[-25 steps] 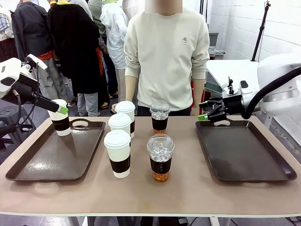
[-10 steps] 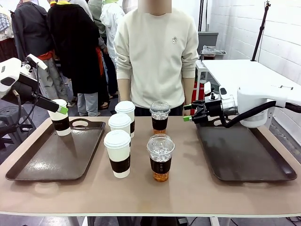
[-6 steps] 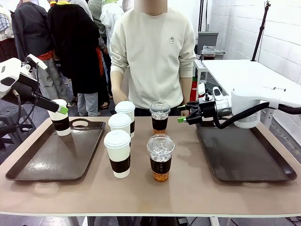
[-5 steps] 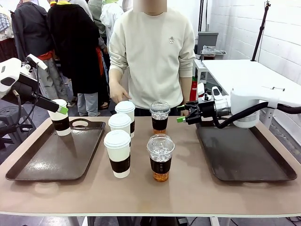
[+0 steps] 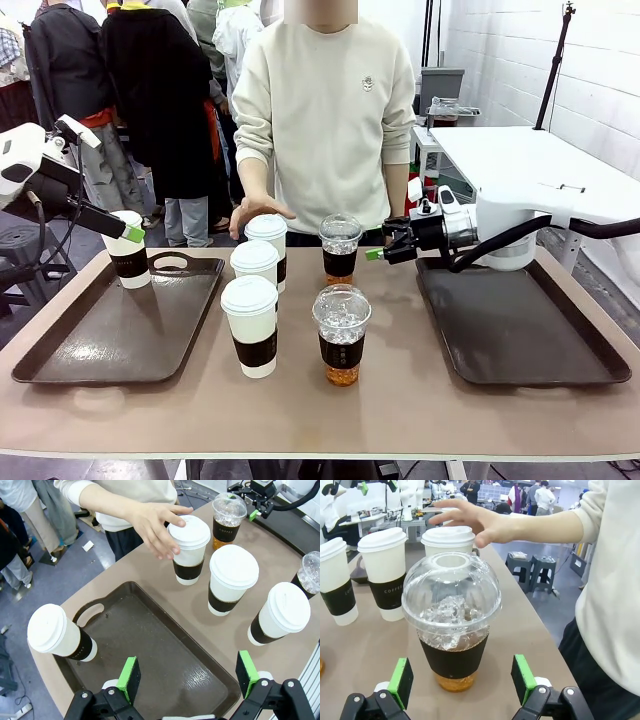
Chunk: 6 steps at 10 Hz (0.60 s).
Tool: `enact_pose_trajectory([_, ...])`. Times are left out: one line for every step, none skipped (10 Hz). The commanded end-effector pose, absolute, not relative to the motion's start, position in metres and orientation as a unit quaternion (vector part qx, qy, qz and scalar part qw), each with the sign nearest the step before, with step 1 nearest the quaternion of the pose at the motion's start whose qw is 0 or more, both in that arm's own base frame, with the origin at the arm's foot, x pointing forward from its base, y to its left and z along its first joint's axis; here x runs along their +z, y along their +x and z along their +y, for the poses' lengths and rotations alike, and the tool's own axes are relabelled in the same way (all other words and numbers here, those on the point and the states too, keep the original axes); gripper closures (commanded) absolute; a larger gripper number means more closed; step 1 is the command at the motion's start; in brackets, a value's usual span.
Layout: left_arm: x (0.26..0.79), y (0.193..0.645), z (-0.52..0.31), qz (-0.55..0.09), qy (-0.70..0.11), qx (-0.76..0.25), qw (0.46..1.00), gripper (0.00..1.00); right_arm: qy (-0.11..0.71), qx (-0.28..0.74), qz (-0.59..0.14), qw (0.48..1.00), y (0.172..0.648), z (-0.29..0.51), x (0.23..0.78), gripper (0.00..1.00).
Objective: Distribute the coffee onto the tray.
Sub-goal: Pick up one iced Americano and place it on the right Handle tray.
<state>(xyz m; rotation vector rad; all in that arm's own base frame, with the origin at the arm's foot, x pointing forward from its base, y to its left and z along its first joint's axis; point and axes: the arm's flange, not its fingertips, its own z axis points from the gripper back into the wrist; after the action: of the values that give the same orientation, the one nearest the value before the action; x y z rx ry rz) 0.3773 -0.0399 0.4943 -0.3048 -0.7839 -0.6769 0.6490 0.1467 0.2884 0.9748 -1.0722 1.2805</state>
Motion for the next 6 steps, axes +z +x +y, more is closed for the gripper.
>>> enact_pose_trajectory([0.494, 0.378, -0.039, -0.372, -0.149, -0.322, 0.858, 0.00, 0.433, 0.541, -0.449, 0.565, 0.657, 0.154, 0.284, 0.00])
enact_pose_trajectory([0.494, 0.378, -0.039, -0.372, -0.149, -0.322, 0.858, 0.00, 0.436, 0.542, -0.446, 0.563, 0.657, 0.156, 0.284, 0.00])
enact_pose_trajectory([0.494, 0.378, -0.039, -0.372, -0.149, -0.322, 0.858, 0.00, 0.441, 0.545, -0.439, 0.561, 0.656, 0.159, 0.283, 0.00])
enact_pose_trajectory([0.494, 0.378, -0.039, -0.372, -0.149, -0.322, 0.858, 0.00, 0.443, 0.548, -0.435, 0.560, 0.655, 0.161, 0.282, 0.00])
enact_pose_trajectory([0.494, 0.378, -0.039, -0.372, -0.149, -0.322, 0.858, 0.00, 0.447, 0.550, -0.432, 0.558, 0.654, 0.163, 0.281, 0.00])
enact_pose_trajectory([0.494, 0.378, -0.039, -0.372, -0.149, -0.322, 0.858, 0.00, 0.452, 0.551, -0.430, 0.554, 0.653, 0.165, 0.279, 0.00])
